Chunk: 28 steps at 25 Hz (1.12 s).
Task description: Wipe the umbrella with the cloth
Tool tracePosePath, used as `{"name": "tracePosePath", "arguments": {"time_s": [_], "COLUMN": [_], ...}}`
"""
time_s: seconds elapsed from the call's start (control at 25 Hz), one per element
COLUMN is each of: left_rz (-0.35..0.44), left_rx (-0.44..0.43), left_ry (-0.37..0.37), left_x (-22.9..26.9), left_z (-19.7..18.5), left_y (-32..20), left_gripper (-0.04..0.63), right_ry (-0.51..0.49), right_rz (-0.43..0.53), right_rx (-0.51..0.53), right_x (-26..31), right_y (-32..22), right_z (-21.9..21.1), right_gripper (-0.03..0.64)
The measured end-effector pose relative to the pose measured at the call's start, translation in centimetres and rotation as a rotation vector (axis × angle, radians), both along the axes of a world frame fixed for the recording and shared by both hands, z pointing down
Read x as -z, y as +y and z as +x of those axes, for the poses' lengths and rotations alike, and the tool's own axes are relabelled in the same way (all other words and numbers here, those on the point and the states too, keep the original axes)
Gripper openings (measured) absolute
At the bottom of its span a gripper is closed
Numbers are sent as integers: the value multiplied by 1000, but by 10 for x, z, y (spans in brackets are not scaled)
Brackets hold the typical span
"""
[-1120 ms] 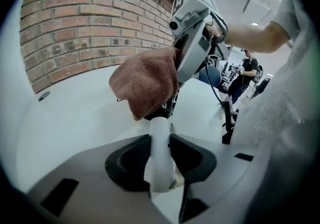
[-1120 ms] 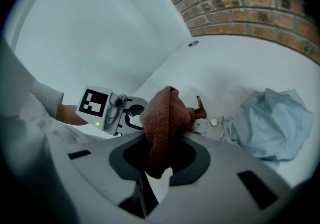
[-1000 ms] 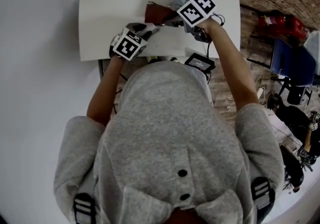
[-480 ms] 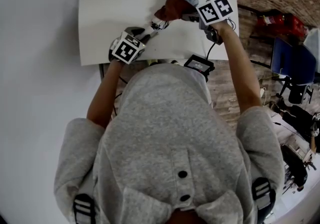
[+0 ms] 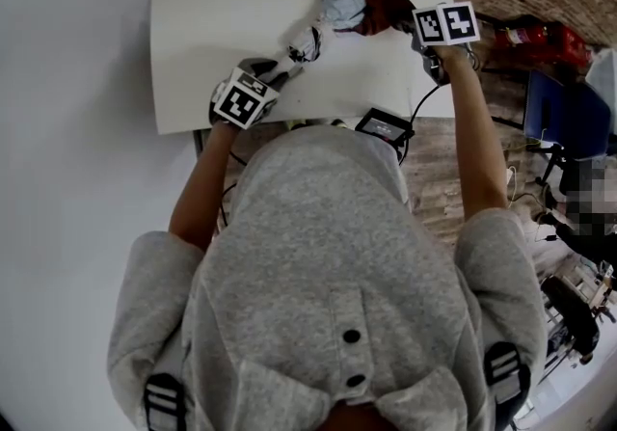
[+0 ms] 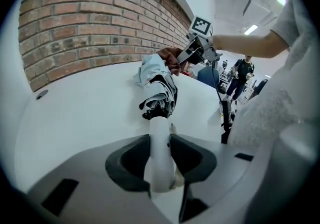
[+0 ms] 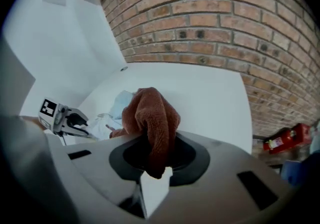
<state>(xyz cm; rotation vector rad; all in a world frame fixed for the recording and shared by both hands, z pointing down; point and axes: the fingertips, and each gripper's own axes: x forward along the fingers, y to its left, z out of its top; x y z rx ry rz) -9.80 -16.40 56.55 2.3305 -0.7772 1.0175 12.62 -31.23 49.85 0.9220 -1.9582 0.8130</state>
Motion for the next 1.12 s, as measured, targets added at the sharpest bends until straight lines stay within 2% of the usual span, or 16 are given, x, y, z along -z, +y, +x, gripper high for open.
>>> {"name": "tracePosePath", "arguments": {"time_s": [0.16,0.28,0.48,0.76,1.12], "left_rz": [-1,0,2,4,13], "left_rx": [0,1,-4,-11,-1], "left_ry": [-3,-7,-16,-21,-35], "left_x": [-2,-1,1,1,-1], "left_z": [0,-1,-1,1,1], "left_y": [0,-1,0,0,2], "left_gripper": [137,137,137,138,138], "right_ry": [156,181,143,6,-99], "right_rz": [77,60,16,-40,-72], "right_rx": [-49,-7,124,130,223], "right_x": [-12,-25,-41,-48,-44], "right_y": [-9,3,44,80,124], "right_z": [29,19,-37,-92,-156], "right_gripper": [77,77,77,77,77]}}
